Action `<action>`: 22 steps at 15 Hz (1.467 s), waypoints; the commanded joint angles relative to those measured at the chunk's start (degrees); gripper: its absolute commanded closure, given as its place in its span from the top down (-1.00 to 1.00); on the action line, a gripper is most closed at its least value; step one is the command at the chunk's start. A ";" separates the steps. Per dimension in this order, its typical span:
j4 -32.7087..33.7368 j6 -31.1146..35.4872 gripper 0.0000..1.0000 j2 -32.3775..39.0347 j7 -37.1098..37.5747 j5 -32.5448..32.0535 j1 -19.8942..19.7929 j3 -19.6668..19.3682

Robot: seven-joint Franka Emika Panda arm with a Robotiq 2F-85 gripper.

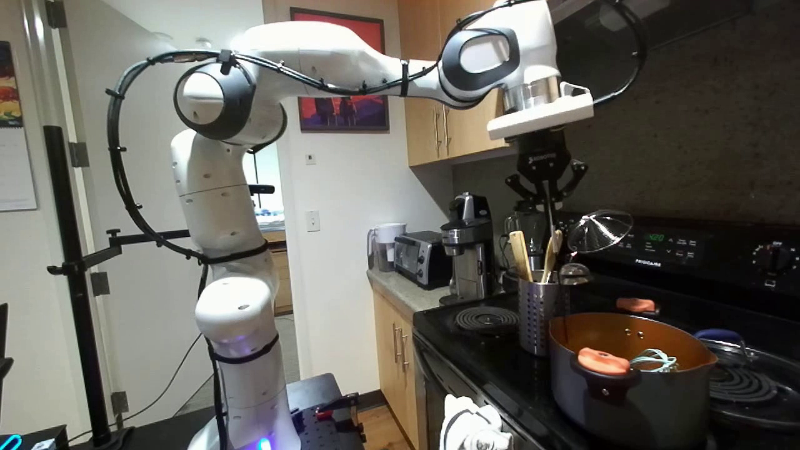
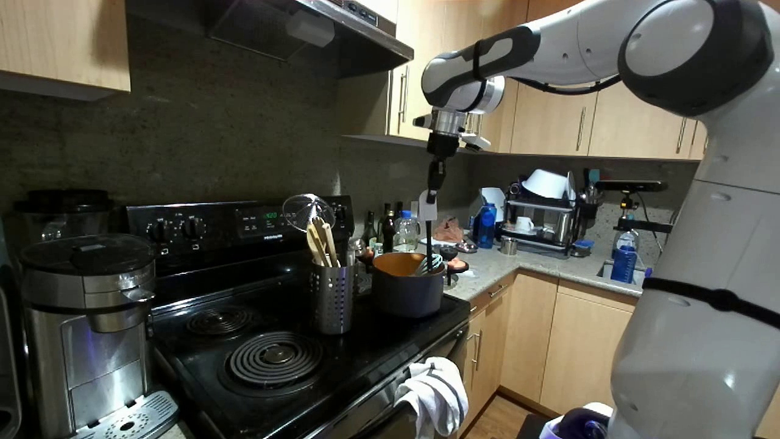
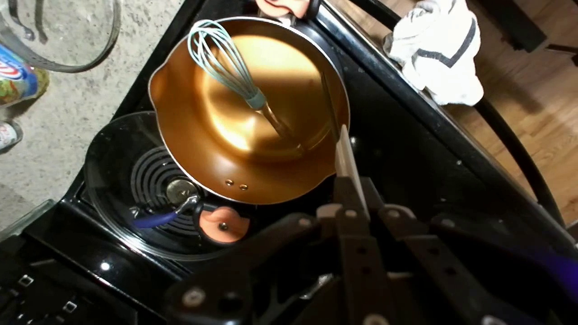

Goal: Put the spatula in the pot

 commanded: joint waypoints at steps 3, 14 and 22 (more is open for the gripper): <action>0.17 2.70 -0.98 2.63 -1.57 14.41 -1.59 -2.60; 0.13 5.54 -0.98 8.68 -2.30 27.80 -7.47 -3.81; 1.52 5.98 -0.98 14.06 -1.53 35.75 -9.70 -2.89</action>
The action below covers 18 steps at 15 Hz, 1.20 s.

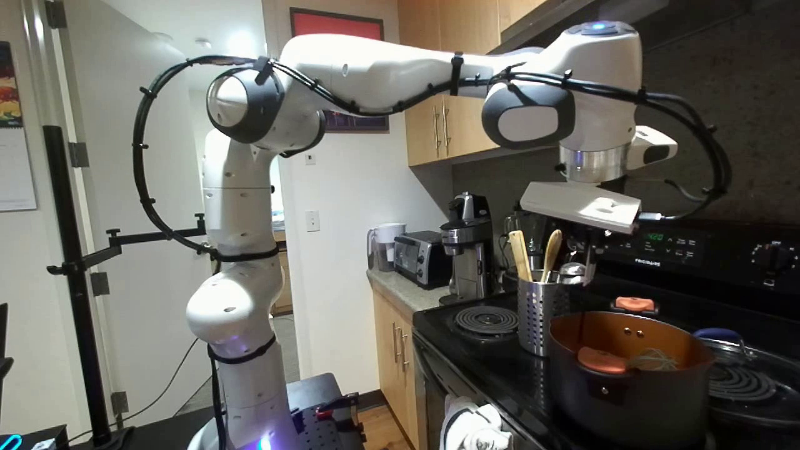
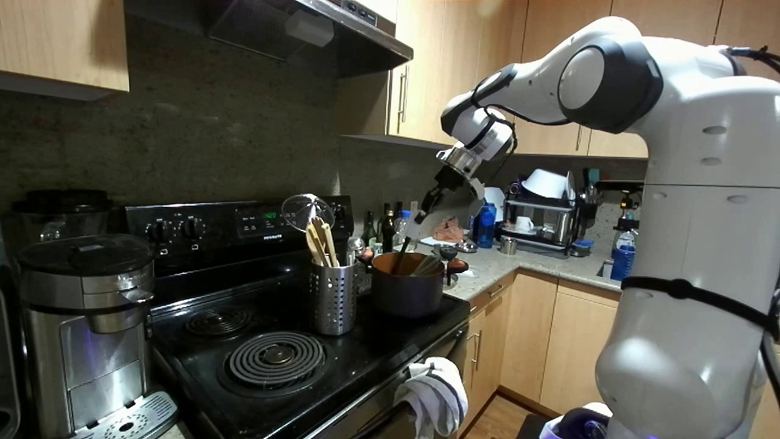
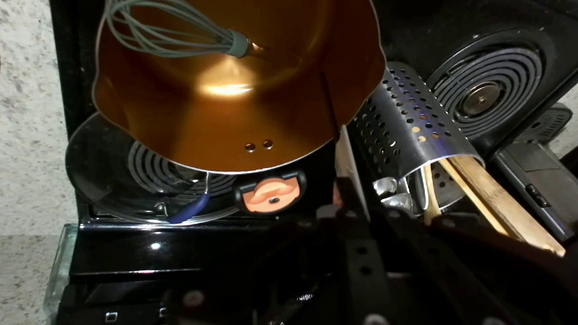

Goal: Put the spatula in the pot

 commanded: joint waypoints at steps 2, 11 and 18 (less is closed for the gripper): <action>2.43 -0.61 -0.98 3.74 -0.21 1.57 -1.07 1.63; 5.49 -1.28 -0.92 6.52 0.14 -1.40 -1.12 5.40; 8.72 -3.36 -0.98 8.62 2.00 -1.34 -1.26 5.88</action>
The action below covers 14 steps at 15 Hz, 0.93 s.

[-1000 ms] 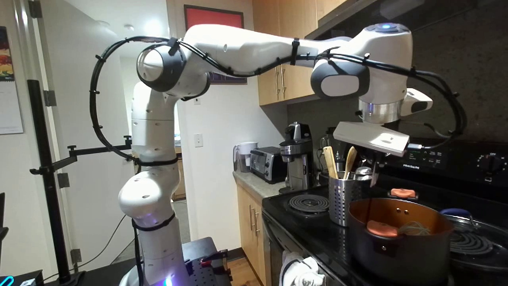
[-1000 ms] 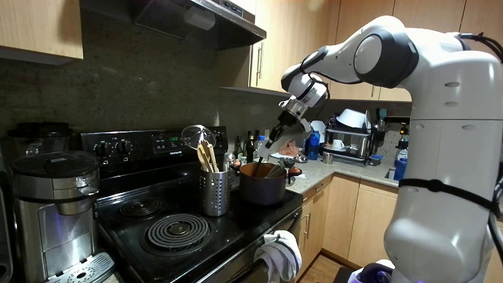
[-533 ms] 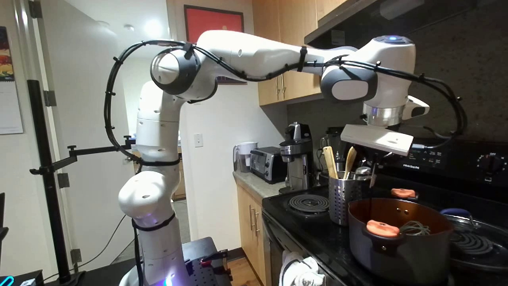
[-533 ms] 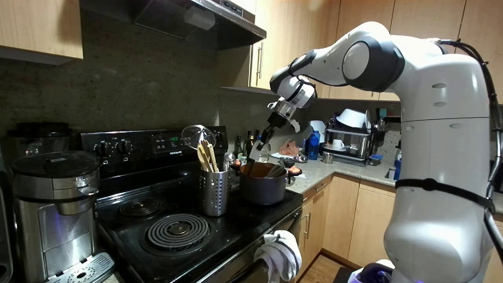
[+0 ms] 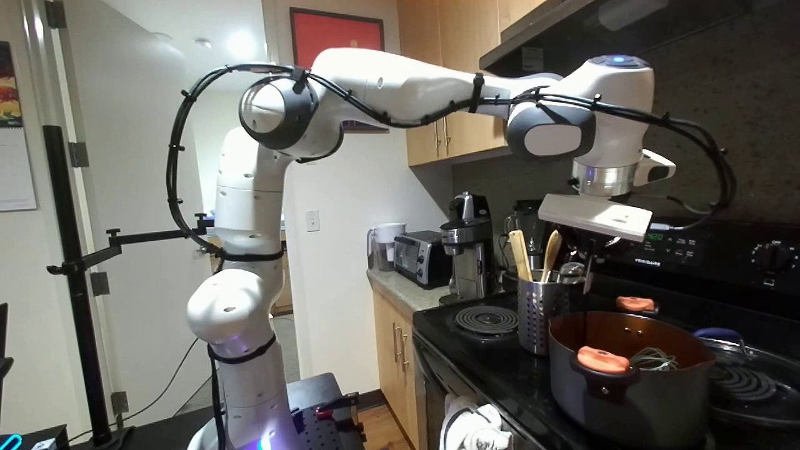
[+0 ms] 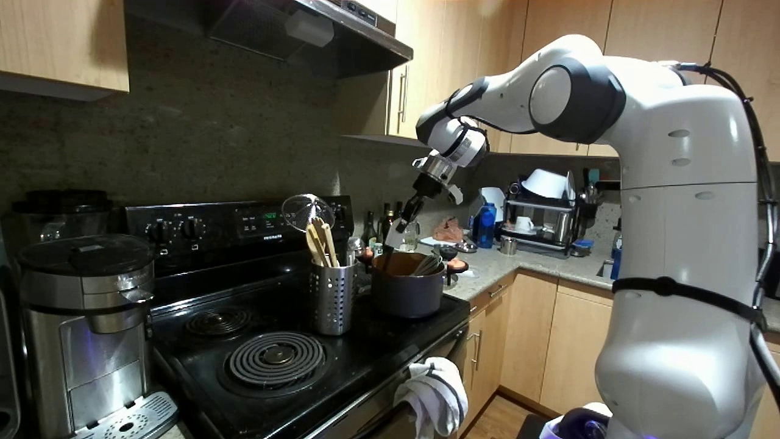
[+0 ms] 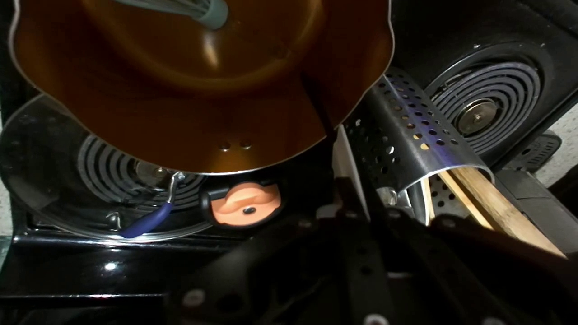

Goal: Put the spatula in the pot

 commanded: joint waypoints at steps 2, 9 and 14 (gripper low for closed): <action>5.29 -3.29 -0.98 3.54 2.67 -0.13 -1.68 1.17; 12.45 -6.36 -0.98 8.75 5.78 -0.96 -5.15 1.41; 16.80 -9.98 -0.98 12.56 5.98 -0.36 -8.07 2.08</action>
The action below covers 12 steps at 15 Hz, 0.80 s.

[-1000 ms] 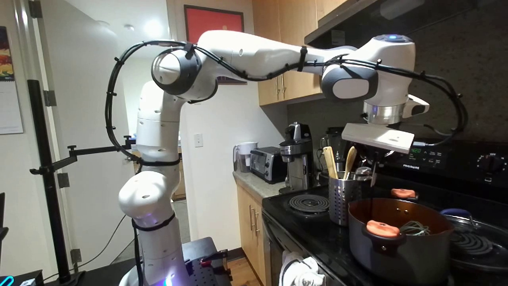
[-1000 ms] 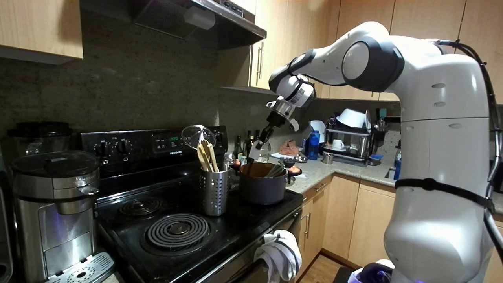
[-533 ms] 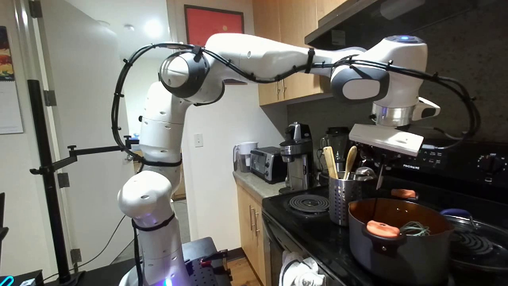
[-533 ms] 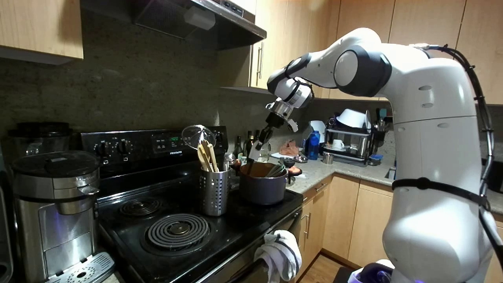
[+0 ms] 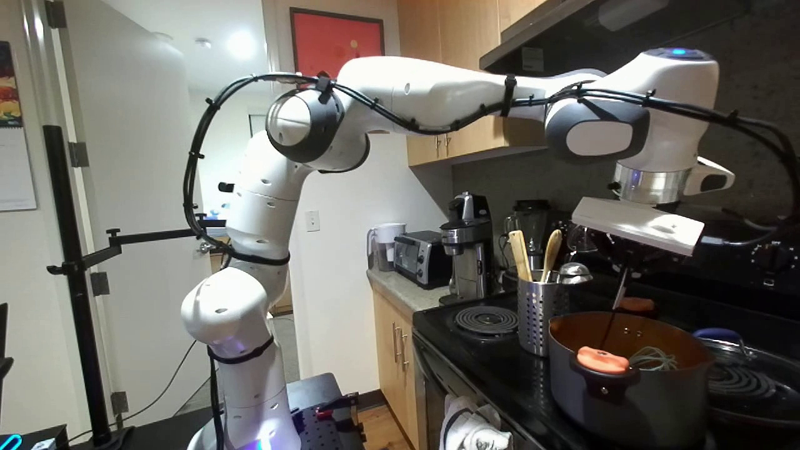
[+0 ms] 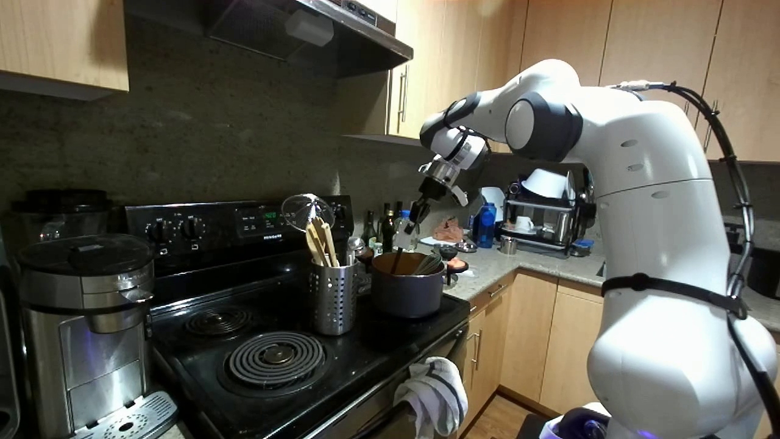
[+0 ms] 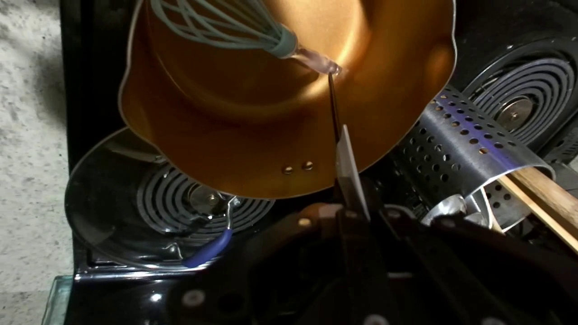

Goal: Put the spatula in the pot

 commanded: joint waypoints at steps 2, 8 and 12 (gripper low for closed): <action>6.54 -5.52 -0.98 4.73 3.52 -0.44 -3.69 1.96; 11.73 -7.16 -0.98 10.15 6.01 -1.50 -6.71 2.88; 15.61 -7.53 -0.98 13.02 7.71 -2.08 -9.05 4.09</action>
